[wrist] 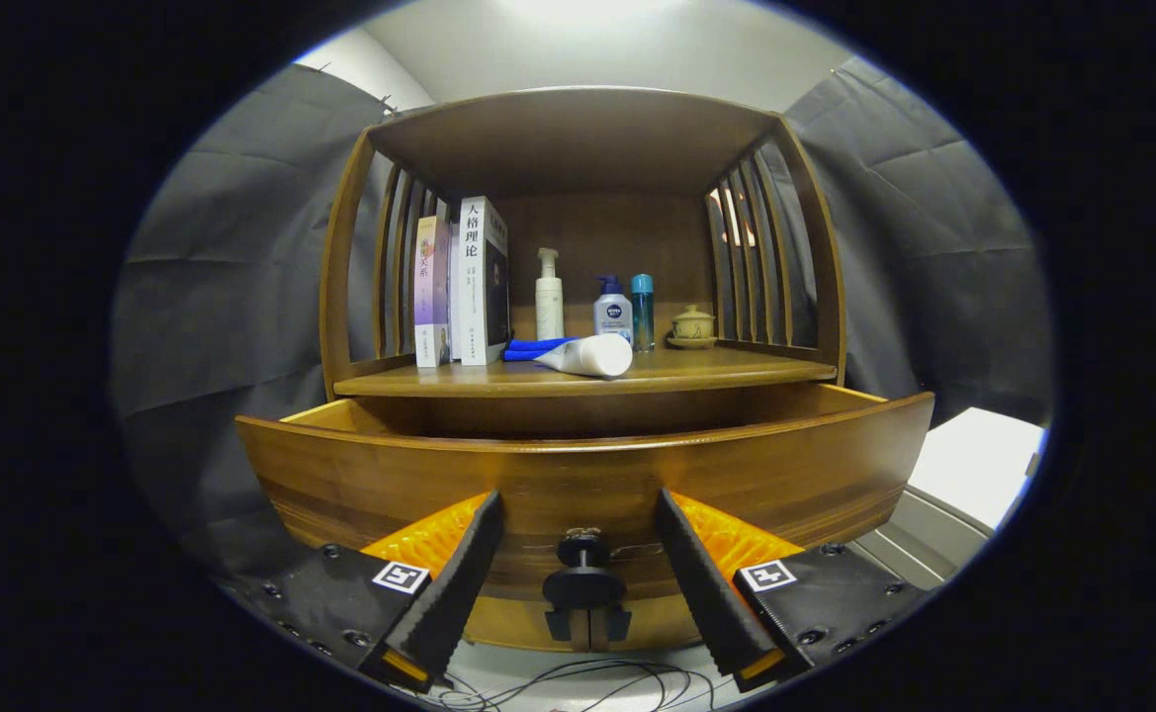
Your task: Pull open the drawer, take out the items inside it, and place them on the countertop above the cabinet.
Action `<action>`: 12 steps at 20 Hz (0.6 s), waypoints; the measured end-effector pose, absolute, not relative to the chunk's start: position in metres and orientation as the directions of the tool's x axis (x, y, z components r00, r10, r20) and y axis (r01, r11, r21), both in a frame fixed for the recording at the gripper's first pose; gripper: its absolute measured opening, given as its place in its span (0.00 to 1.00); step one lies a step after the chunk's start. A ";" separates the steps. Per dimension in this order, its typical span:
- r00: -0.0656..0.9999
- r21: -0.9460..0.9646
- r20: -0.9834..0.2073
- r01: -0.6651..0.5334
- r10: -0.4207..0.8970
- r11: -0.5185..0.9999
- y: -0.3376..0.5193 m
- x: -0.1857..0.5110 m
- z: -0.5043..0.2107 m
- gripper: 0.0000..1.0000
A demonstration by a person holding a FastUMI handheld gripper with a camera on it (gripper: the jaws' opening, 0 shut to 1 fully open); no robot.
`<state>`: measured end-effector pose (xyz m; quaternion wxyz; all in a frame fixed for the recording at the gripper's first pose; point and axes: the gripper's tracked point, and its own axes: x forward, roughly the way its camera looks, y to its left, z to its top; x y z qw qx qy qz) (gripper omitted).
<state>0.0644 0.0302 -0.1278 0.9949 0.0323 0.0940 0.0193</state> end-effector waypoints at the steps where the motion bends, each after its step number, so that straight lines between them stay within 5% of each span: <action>1: 0.982 0.067 -0.183 -0.031 0.043 0.997 0.031 0.069 -0.126 0.98; 12: 0.982 0.042 -0.183 -0.040 0.047 0.998 0.031 0.111 -0.130 0.98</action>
